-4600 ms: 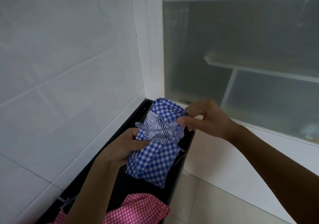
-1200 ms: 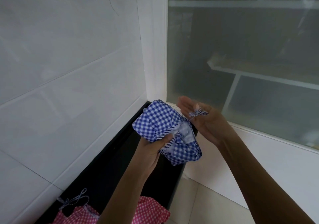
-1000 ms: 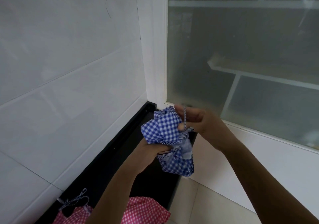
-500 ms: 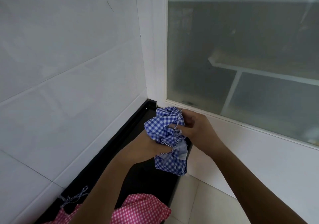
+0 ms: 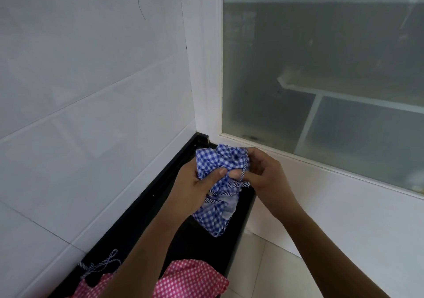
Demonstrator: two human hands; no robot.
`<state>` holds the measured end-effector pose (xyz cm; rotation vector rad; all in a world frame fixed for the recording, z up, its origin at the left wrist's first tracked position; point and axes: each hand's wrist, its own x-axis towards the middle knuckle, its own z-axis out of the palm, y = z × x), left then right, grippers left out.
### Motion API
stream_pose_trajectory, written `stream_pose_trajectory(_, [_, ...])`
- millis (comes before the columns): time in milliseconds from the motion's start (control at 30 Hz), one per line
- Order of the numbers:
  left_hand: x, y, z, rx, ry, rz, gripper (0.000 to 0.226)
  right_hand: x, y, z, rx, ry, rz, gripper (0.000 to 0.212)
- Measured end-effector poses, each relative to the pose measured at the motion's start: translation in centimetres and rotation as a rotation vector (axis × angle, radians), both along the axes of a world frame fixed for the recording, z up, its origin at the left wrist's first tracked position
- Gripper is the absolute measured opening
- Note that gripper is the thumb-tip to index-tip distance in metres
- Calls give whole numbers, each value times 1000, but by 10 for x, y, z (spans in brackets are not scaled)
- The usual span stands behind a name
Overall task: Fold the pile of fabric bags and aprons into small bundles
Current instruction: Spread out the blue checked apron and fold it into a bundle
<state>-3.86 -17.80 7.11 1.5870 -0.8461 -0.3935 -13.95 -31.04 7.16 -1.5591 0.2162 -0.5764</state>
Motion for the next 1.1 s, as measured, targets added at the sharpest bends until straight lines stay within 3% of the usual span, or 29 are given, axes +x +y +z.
stream_pose_trajectory(100, [0,1,7,109,-48,-93,28,-3,11,-5,-110,2,-132,41])
stream_pose_trajectory(267, [3,2,3,291,-185,-249,28,-2,15,-19,-286,88,-276,19])
stream_pose_trajectory(433, [7,5,-15,447,-265,-337,10,6,-2,-27,-440,350,-94,15])
stream_pose_trajectory(600, [9,6,-16,464,-207,-387,7,0,-2,-30,-610,347,87,9])
stream_pose_trajectory(733, [15,6,-22,530,-290,-370,17,-6,4,-33,-717,314,169,11])
stream_pose_trajectory(833, [19,9,-20,498,-201,-336,25,-8,4,-32,-645,292,138,17])
stream_pose_trajectory(933, [22,16,-18,416,-32,-360,21,-12,2,-27,-431,218,82,21])
stream_pose_trajectory(1033, [18,21,-21,414,93,-360,48,-14,1,-23,-225,159,65,21])
stream_pose_trajectory(1100, [11,18,-22,413,121,-376,52,-15,5,-19,-137,147,117,27])
